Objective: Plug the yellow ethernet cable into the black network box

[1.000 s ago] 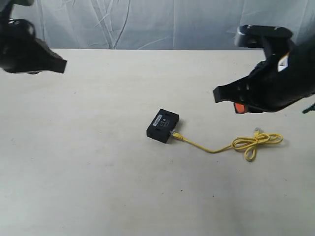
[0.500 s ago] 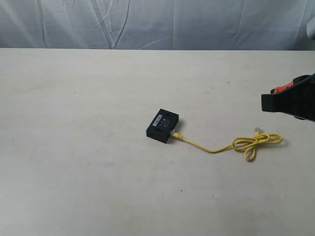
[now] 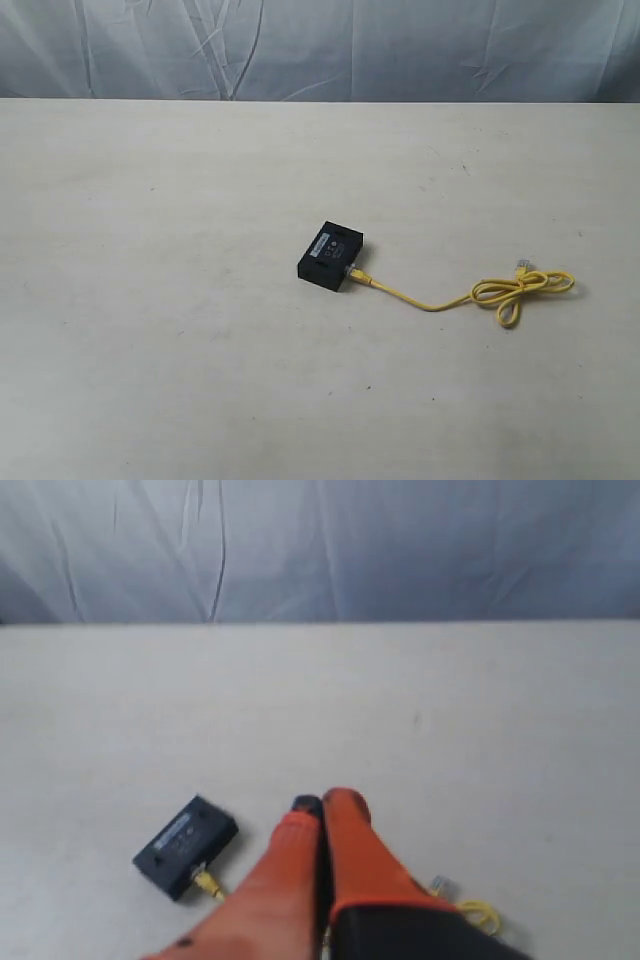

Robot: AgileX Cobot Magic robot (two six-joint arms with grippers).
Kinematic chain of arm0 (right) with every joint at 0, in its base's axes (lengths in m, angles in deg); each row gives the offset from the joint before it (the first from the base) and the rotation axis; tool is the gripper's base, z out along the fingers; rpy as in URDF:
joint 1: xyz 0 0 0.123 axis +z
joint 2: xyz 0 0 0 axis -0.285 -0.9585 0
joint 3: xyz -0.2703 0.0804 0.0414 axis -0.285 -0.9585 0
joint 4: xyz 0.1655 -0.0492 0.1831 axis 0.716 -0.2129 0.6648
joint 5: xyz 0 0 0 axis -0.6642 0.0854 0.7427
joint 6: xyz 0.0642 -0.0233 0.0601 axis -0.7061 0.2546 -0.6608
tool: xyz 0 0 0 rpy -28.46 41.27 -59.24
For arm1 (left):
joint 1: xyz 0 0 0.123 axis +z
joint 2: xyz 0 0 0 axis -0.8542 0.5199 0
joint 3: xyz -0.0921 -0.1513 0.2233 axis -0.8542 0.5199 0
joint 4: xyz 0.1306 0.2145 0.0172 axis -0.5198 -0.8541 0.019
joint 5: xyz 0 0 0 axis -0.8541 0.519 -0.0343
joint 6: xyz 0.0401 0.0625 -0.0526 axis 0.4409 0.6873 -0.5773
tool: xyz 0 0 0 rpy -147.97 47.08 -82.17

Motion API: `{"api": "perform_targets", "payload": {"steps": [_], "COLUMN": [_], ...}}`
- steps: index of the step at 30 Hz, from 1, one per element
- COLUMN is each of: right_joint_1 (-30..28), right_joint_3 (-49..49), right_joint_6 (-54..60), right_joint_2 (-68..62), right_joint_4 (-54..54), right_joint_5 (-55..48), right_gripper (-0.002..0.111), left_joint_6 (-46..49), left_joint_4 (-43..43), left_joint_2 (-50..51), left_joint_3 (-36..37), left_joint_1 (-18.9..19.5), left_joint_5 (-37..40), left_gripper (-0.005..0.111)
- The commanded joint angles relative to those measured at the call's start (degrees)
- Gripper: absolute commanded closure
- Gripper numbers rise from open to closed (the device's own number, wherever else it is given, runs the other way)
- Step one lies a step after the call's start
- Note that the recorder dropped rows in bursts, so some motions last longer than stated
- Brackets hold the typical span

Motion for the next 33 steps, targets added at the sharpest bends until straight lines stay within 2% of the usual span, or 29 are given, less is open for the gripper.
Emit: {"api": "perform_targets", "payload": {"steps": [1,4,8,27,33], "right_joint_1": [-7.38,-8.82,-8.82,-8.82,-8.82], "right_joint_3": [-7.47,-14.53,-15.88,-23.33,-30.38], "right_joint_6": [0.53,0.53,0.07,4.13,4.13], "right_joint_2": [16.5,26.49,30.94,32.08,32.08], "right_joint_4": [-3.88,-8.11,-6.64,-4.24,0.3], "right_joint_5": [1.41,1.41,0.76,1.9,8.86], "right_gripper": [0.108,0.108,0.108,0.108,0.108], "left_joint_6": [-0.31,-0.31,-0.31,-0.31,-0.31], "left_joint_4": [-0.16,-0.16,-0.16,-0.16,-0.16], "left_joint_2": [-0.32,-0.32,-0.32,-0.32,-0.32], "left_joint_3": [0.05,0.05,0.05,0.05,0.05], "left_joint_1": [0.07,0.07,0.07,0.07,0.07], "left_joint_5": [-0.05,-0.05,-0.05,-0.16,-0.16], "left_gripper": [0.107,0.107,0.107,0.107,0.107]}}
